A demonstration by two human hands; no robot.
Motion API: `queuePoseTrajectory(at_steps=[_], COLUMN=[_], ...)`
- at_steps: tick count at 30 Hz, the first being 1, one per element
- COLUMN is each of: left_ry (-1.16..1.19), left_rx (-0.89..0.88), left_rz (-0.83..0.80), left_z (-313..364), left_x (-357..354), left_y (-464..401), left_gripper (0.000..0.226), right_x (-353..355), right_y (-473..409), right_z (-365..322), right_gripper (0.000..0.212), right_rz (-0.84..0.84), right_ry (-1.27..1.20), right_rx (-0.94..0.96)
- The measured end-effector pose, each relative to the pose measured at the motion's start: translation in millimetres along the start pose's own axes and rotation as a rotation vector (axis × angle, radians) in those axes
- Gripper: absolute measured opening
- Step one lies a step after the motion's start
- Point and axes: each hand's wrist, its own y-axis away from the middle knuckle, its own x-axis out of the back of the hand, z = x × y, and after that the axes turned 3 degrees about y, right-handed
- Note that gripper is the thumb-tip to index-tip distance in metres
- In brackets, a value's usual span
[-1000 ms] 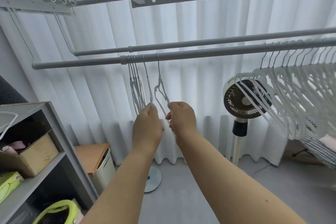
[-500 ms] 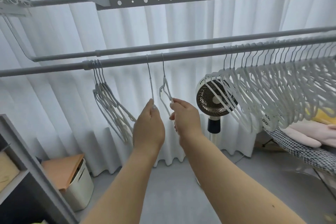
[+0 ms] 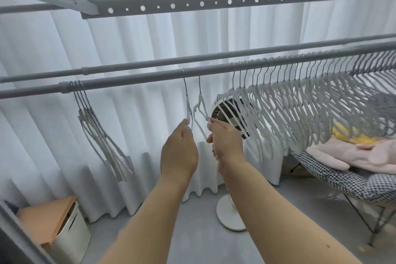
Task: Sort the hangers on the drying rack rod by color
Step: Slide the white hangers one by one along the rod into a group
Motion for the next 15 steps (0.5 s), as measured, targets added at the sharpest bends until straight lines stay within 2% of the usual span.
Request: queuePoseTrajectory(at_steps=[15], left_ry=[0.027], left_rx=[-0.016], left_rz=[-0.065], left_z=[17.4], left_x=[-45.6], left_y=[2.0], left_gripper=[0.043], right_x=[42.3], right_y=[-22.2], right_z=[-6.9], right_gripper=[0.024], right_rz=[0.05], right_ry=[-0.039], right_rx=[0.004])
